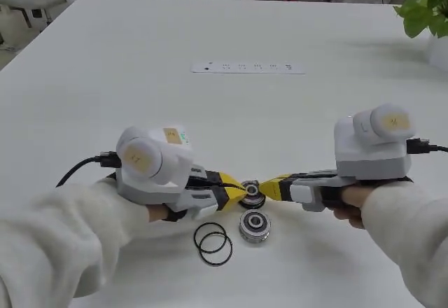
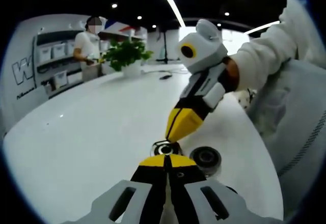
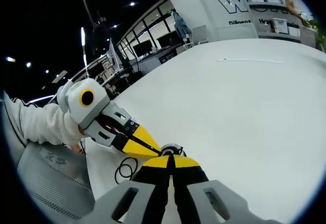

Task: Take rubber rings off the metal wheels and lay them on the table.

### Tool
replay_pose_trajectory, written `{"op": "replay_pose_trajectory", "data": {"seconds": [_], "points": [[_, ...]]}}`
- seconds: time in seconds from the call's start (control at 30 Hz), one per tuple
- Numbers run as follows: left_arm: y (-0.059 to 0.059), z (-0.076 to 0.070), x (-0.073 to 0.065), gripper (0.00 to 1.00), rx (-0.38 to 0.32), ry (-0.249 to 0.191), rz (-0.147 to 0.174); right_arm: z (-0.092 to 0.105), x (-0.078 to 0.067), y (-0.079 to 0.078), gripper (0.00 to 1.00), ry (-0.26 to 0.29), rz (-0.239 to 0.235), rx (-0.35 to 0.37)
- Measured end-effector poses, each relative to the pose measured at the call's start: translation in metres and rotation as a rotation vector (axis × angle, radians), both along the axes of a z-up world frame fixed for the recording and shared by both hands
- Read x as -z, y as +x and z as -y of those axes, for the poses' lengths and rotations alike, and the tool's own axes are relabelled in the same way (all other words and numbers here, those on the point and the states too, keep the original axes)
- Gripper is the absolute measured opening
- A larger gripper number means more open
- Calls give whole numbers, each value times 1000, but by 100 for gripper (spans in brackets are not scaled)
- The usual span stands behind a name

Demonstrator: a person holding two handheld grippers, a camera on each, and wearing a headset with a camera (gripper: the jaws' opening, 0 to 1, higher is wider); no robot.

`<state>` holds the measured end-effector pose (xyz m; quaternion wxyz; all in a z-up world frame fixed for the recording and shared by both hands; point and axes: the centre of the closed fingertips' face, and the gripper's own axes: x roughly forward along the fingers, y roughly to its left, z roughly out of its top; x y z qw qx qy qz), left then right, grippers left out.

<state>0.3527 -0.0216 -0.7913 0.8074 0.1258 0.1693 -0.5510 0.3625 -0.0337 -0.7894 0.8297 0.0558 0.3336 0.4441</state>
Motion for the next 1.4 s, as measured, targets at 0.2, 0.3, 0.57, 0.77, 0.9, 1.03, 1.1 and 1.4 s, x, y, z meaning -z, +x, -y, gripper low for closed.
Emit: {"op": "replay_pose_trajectory", "data": {"seconds": [0.2, 0.3, 0.57, 0.77, 0.9, 1.03, 1.1, 1.4], "points": [[0, 0, 0, 1, -3, -3, -4, -4, -3, -2, 0, 13, 3, -14], [0, 0, 0, 1, -5, -6, -6, -9, -10, -2, 0, 57, 18, -24], [0, 1, 0, 2, -15, -15, -14, -7, -2, -5, 0, 31, -24, -11], [0, 2, 0, 2, -15, 3, -5, -6, -5, -4, 0, 38, -19, 4], [1, 2, 0, 2, -19, 7, -16, -5, -6, -5, 0, 38, -19, 9], [1, 1, 0, 8, -24, 13, -12, -5, -7, -4, 0, 39, -16, 10], [2, 1, -1, 16, -26, 20, -11, -5, -7, -4, 0, 38, -15, 10], [-9, 3, -16, 31, 33, 31, 11, -4, -11, -2, 0, 45, -7, 19]]}}
